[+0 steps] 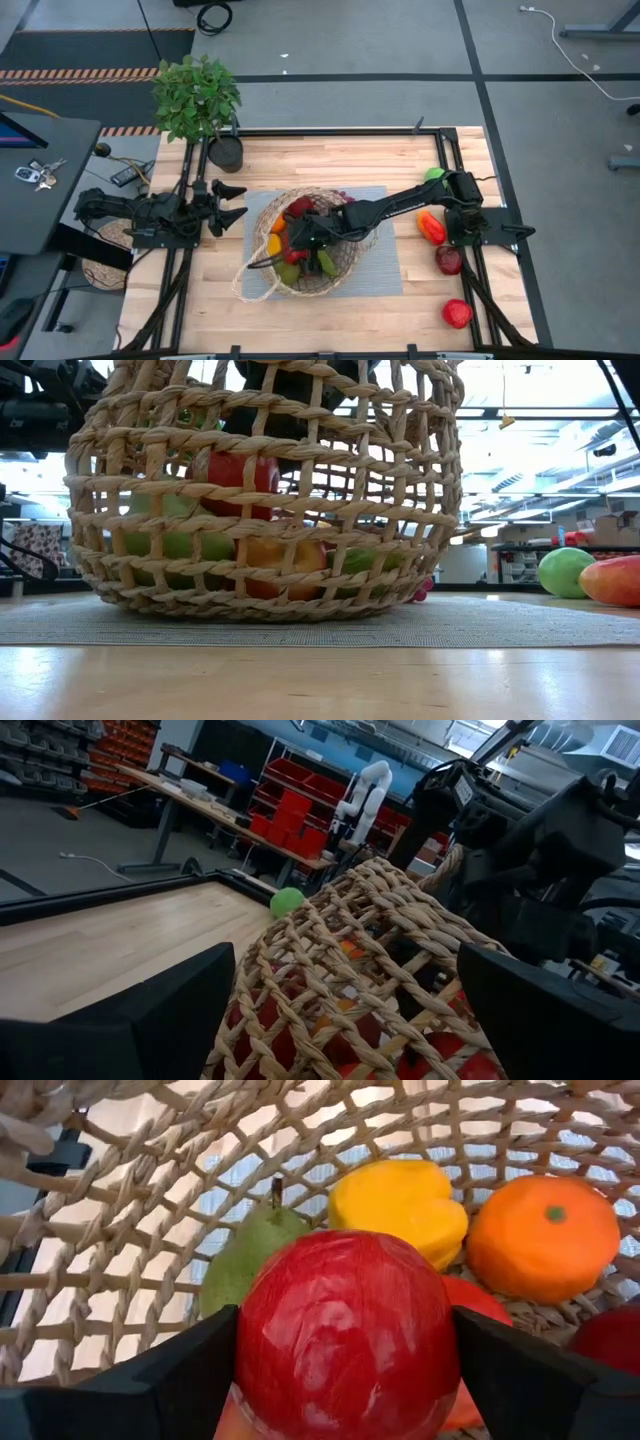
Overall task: Build produce basket
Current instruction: Put the red apple into the brown basket, then put the red mango into the brown basket
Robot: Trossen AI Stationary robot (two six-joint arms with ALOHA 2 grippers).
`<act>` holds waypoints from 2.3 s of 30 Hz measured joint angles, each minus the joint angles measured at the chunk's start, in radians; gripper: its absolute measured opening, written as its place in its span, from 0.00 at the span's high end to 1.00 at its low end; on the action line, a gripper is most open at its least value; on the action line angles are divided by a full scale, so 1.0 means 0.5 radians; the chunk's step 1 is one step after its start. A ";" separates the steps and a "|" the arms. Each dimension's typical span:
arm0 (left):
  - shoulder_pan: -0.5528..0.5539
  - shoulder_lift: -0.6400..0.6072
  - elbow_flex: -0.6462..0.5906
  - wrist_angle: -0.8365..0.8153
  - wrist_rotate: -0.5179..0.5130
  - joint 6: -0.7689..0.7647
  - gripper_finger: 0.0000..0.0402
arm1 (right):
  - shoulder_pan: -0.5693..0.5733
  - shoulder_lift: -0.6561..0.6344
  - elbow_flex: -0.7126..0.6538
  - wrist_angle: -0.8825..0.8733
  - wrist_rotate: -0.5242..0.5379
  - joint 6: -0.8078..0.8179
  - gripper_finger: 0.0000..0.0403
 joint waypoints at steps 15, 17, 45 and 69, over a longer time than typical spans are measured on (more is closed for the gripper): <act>0.000 0.000 0.000 0.002 -0.001 0.000 0.03 | -0.026 -0.083 0.304 -0.355 0.005 -0.021 0.04; 0.000 0.000 0.000 0.003 -0.001 0.000 0.03 | -0.013 -0.106 0.432 -0.441 0.068 -0.041 0.04; 0.000 -0.001 -0.001 0.002 -0.002 0.000 0.03 | 0.117 -1.102 0.232 -2.217 1.299 1.143 0.08; 0.000 -0.001 -0.001 0.002 -0.001 0.000 0.03 | -0.506 -1.743 -1.574 -1.588 0.336 1.389 0.08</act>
